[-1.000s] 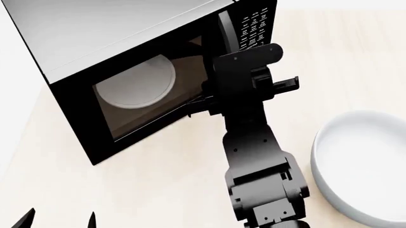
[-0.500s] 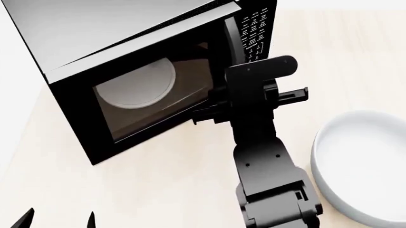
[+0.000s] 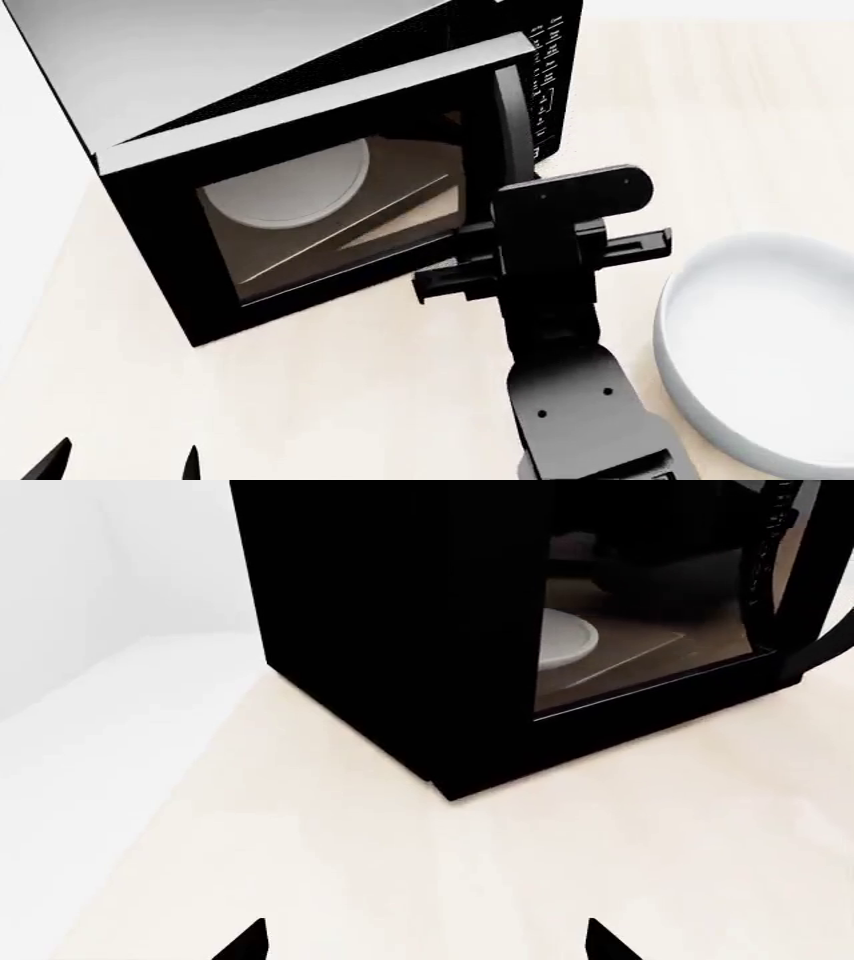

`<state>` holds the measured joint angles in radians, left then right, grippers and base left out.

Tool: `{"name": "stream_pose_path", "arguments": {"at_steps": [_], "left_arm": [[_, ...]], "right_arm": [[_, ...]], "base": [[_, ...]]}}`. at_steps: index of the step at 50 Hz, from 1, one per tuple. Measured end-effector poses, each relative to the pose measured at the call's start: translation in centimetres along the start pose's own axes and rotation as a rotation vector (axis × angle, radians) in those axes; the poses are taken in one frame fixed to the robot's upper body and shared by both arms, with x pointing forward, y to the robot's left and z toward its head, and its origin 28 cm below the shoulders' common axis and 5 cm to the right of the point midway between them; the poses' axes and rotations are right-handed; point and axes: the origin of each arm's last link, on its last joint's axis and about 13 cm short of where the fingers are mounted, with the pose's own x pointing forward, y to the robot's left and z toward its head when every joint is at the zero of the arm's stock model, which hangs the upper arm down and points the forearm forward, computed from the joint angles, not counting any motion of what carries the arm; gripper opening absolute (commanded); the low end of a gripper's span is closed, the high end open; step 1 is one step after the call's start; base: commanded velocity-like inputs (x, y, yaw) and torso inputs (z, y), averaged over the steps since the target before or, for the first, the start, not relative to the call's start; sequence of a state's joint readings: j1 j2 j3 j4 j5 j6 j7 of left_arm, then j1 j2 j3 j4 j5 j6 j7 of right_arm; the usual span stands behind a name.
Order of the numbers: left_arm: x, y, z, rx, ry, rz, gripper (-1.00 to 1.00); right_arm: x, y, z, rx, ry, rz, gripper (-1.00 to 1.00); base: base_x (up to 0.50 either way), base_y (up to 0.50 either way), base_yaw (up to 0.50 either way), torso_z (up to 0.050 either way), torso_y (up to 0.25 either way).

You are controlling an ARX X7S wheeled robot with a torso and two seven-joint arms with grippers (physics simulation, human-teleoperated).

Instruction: Open the microwave.

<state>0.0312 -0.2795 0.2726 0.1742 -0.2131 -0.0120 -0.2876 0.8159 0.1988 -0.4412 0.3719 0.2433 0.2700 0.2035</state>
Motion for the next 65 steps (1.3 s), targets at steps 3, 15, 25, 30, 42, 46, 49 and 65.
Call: {"name": "stream_pose_path", "arguments": {"at_steps": [3, 15, 25, 30, 42, 46, 49, 65], "left_arm": [[0.0, 0.0, 0.0, 0.0, 0.0, 0.0, 1.0], [0.0, 0.0, 0.0, 0.001, -0.002, -0.001, 1.0], [-0.1, 0.0, 0.1, 0.002, -0.003, -0.001, 1.0], [-0.1, -0.1, 0.1, 0.002, -0.003, -0.001, 1.0], [-0.1, -0.1, 0.1, 0.004, -0.005, -0.002, 1.0], [-0.2, -0.1, 0.1, 0.004, -0.005, -0.002, 1.0], [-0.2, -0.1, 0.1, 0.004, -0.005, -0.002, 1.0], [-0.1, -0.1, 0.1, 0.006, -0.006, 0.0, 1.0]], "right_arm": [[-0.6, 0.0, -0.1, -0.005, -0.001, -0.004, -1.0], [-3.1, 0.0, -0.5, -0.026, -0.009, -0.014, -1.0], [-4.6, 0.1, -0.9, -0.032, -0.017, -0.017, -1.0], [-5.3, 0.2, -1.0, -0.033, -0.023, -0.019, -1.0], [-6.7, 0.3, -1.3, -0.031, -0.034, -0.019, -1.0], [-7.2, 0.4, -1.4, -0.03, -0.037, -0.018, -1.0], [-7.5, 0.5, -1.5, -0.029, -0.04, -0.017, -1.0], [-8.6, 0.7, -1.7, -0.023, -0.048, -0.01, -1.0]], "base": [[0.0, 0.0, 0.0, 0.0, 0.0], [0.0, 0.0, 0.0, 0.0, 0.0], [0.0, 0.0, 0.0, 0.0, 0.002], [0.0, 0.0, 0.0, 0.0, 0.0], [0.0, 0.0, 0.0, 0.0, 0.001], [0.0, 0.0, 0.0, 0.0, 0.003], [0.0, 0.0, 0.0, 0.0, 0.0], [0.0, 0.0, 0.0, 0.0, 0.001]]}}
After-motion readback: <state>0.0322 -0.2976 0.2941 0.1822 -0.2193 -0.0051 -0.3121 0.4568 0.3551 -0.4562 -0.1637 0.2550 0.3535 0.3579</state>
